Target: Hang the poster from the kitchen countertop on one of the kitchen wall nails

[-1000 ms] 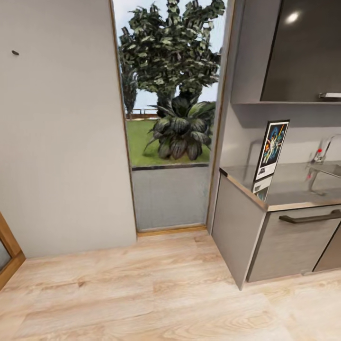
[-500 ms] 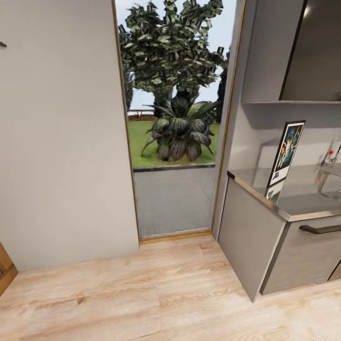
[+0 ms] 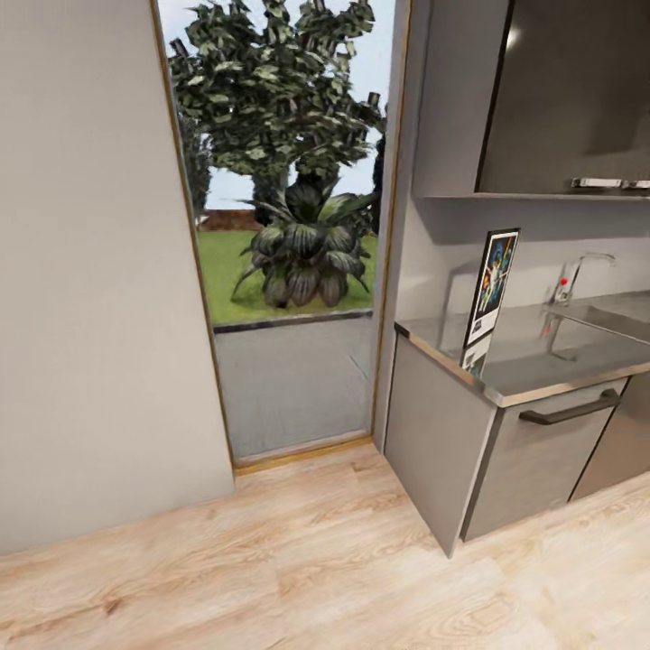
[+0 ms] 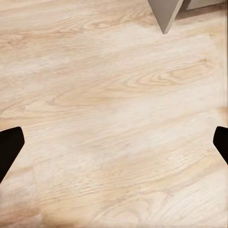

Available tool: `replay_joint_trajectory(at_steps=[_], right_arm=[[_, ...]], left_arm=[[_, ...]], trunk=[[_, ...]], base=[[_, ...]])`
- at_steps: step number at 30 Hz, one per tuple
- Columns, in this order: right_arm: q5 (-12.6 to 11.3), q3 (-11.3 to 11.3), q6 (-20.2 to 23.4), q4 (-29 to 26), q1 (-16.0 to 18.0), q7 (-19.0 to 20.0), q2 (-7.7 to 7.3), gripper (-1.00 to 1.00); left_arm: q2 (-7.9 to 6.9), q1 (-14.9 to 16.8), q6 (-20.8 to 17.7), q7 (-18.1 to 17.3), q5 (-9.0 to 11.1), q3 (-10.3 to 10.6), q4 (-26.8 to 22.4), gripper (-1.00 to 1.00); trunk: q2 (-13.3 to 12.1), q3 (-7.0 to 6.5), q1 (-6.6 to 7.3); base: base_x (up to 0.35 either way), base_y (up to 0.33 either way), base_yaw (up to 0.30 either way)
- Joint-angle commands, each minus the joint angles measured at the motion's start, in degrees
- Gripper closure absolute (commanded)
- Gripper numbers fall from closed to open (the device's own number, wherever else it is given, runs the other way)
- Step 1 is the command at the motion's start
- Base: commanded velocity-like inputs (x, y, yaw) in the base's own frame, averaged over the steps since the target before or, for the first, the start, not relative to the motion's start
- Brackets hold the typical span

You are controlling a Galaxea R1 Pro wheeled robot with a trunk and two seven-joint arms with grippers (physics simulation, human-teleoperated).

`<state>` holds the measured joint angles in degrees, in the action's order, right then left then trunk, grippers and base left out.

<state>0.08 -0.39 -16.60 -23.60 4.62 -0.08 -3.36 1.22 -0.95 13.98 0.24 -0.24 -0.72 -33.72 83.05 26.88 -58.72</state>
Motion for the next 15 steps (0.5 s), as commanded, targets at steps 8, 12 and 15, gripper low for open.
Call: replay_joint_trajectory(at_steps=[8, 12, 15], right_arm=[[0.01, -0.03, -0.18, 0.04, 0.04, -0.01, 0.02, -1.00], [0.01, -0.04, -0.18, 0.04, 0.04, -0.01, 0.01, -1.00], [0.01, -0.05, -0.18, 0.04, 0.04, -0.01, 0.02, -1.00]], left_arm=[[0.02, -0.02, 0.08, 0.02, -0.03, -0.07, -0.05, -1.00], [0.02, -0.02, 0.08, 0.02, -0.03, -0.07, -0.04, -1.00], [0.01, -0.02, 0.08, 0.02, -0.03, -0.07, -0.04, -1.00]], trunk=[[0.03, 0.05, -0.01], [0.03, 0.05, -0.01], [0.03, 0.05, -0.01]], base=[[0.165, 0.194, -0.045], [0.199, 0.241, -0.118], [0.201, 0.244, -0.230]])
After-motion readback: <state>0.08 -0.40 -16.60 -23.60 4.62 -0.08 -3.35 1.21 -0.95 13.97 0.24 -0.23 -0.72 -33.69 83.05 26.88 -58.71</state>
